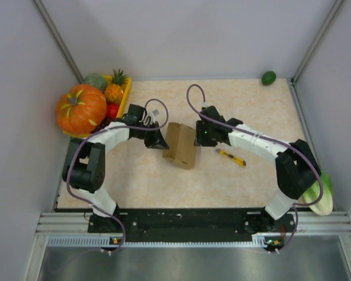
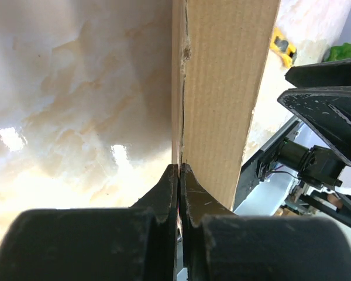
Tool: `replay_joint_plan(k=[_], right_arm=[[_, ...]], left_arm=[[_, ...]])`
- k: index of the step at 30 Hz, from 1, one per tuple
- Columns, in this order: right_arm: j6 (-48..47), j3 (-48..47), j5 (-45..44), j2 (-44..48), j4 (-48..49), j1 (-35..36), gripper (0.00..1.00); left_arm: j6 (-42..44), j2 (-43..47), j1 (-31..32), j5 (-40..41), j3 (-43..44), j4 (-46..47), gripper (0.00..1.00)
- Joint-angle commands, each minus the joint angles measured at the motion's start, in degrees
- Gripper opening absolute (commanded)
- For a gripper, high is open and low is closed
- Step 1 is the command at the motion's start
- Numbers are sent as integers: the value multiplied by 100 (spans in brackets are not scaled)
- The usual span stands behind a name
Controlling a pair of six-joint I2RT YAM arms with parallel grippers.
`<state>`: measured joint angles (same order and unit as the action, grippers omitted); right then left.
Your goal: Unpack the express box
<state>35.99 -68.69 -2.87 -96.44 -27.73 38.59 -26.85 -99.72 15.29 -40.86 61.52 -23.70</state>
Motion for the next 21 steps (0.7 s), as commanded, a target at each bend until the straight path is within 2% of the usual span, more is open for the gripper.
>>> replay_joint_plan(k=[1, 6, 8, 15, 21], right_arm=[[-66, -154, -187, 696, -58, 61, 44], [-319, -285, -214, 926, -58, 210, 62], [-382, -373, -187, 899, -66, 272, 66], [-471, -716, -434, 548, -49, 878, 70], [-233, -690, -495, 240, -57, 922, 73]], left_arm=[[180, 550, -26, -9, 326, -424, 0], [207, 752, -26, -1, 405, -583, 0], [207, 787, -26, 17, 431, -653, 0], [224, 937, -17, 333, 458, -750, 0], [215, 981, -17, 289, 440, -759, 0]])
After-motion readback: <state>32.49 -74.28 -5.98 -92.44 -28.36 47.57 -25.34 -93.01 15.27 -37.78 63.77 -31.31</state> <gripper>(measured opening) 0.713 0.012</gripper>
